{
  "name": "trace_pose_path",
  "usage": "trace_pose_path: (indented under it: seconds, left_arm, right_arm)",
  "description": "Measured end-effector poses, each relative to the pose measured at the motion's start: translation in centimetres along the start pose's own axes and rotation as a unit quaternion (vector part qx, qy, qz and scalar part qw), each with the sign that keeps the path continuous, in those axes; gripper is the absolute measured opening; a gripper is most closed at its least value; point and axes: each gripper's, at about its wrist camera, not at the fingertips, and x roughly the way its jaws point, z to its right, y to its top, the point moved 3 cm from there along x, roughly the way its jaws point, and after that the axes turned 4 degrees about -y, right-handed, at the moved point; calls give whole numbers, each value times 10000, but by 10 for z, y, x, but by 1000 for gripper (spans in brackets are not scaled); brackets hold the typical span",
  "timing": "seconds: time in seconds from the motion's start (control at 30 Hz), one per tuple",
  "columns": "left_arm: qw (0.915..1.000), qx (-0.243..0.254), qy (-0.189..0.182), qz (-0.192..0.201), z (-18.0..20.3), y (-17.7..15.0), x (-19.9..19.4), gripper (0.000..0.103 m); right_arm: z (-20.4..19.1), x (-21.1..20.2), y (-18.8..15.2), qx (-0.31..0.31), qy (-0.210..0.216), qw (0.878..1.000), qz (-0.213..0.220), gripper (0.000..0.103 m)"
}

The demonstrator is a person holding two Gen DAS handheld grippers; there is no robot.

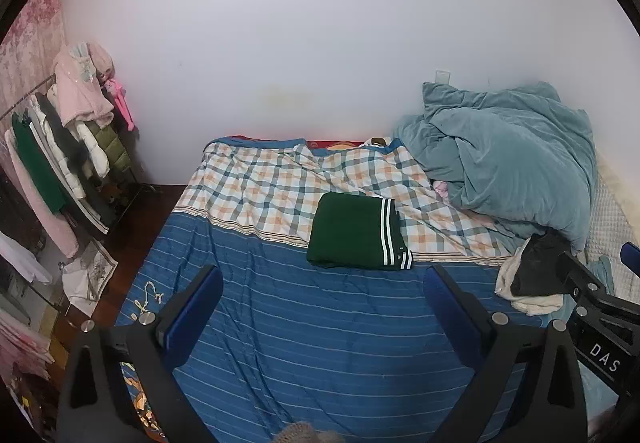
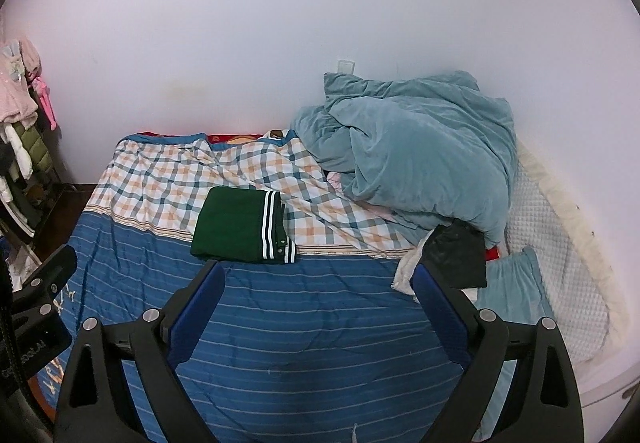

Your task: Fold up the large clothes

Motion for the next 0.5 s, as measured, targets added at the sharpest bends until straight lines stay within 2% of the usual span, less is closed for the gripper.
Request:
trace_pose_path:
  seconds: [0.5]
  left_arm:
    - [10000, -23, 81, 40, -1, 0, -6, 102]
  right_arm:
    - [-2, 1, 2, -32, 118, 9999, 13, 97]
